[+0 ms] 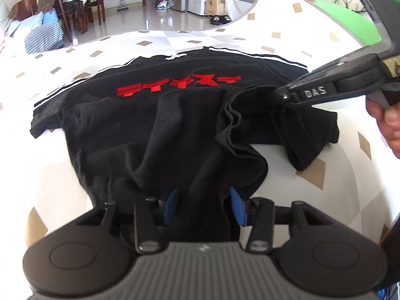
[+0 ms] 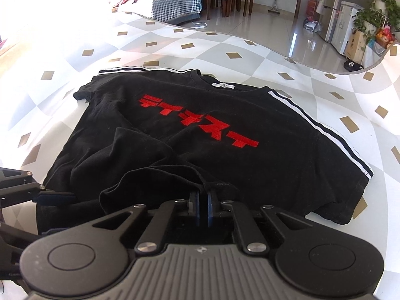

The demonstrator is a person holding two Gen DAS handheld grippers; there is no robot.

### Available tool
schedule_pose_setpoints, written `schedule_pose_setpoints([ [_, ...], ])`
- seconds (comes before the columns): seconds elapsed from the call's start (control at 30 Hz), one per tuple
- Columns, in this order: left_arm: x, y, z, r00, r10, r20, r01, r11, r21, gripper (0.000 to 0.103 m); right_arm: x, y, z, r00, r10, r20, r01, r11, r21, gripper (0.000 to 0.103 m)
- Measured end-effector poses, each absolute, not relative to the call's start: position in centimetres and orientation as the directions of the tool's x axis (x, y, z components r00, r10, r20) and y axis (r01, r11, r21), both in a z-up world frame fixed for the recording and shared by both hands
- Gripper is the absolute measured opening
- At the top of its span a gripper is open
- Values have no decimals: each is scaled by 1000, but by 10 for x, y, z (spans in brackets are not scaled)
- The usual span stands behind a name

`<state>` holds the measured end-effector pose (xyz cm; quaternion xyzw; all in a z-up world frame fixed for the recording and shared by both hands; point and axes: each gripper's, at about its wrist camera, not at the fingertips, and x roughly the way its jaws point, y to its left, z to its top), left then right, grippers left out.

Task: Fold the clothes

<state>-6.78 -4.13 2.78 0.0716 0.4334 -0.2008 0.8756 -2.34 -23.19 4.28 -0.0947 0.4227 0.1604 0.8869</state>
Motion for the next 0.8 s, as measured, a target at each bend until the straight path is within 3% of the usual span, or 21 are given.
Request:
schedule_pose_setpoints([
  [0.43,-78,5,33,514,-145,-846,225,974,-30,46,-74,-213,42,510,322,-798,-482,875,45,7],
  [0.57,-83,20,38,491,-154,-857,165,983,-81,48,-87,-204,36,460,351,-815,-523,849,71,7],
  [0.67,-86,31,46,491,-199,-848,131,979,-154,56,-94,-199,32,417,375,-828,-547,831,101,10],
  [0.8,-94,41,65,551,-258,-794,117,966,-232,76,-101,-195,28,381,388,-839,-558,820,126,19],
])
